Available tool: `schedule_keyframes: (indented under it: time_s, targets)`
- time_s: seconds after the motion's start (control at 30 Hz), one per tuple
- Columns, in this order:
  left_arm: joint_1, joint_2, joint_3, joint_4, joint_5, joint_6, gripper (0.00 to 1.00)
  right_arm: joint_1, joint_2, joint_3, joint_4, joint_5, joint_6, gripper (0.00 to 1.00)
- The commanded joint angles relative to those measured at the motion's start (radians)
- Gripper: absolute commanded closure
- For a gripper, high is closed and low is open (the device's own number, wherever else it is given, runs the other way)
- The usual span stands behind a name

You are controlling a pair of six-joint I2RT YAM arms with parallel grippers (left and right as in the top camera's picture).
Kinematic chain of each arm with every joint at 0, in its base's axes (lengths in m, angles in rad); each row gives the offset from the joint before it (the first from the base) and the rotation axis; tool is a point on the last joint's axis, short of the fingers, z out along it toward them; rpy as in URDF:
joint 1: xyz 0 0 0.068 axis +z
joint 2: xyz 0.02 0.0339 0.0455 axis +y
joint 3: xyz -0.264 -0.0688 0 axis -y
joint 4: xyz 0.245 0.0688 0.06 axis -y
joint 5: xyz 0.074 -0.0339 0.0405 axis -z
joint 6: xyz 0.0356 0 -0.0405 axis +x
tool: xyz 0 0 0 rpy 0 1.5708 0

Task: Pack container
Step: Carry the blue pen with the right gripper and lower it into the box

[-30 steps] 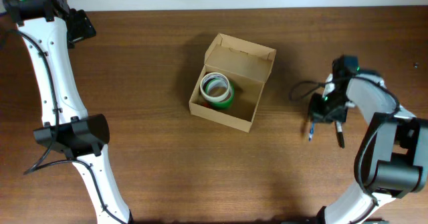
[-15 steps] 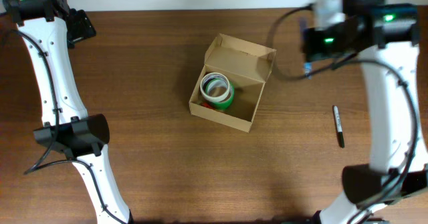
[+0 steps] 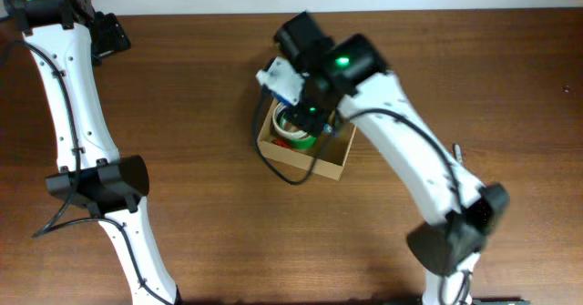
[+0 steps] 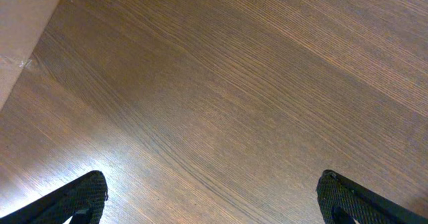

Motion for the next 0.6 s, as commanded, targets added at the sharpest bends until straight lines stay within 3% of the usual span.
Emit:
schedule_keyframes:
  time_s: [0.0, 0.57]
  targets:
    - [0.003, -0.039, -0.003, -0.003, 0.004, 0.011, 0.0, 0.003, 0.055, -0.024, 0.009, -0.009, -0.021, 0.96]
    - [0.003, -0.039, -0.003, -0.003, 0.003, 0.011, 0.0, 0.0, 0.132, -0.238, 0.176, -0.027, -0.006, 0.96]
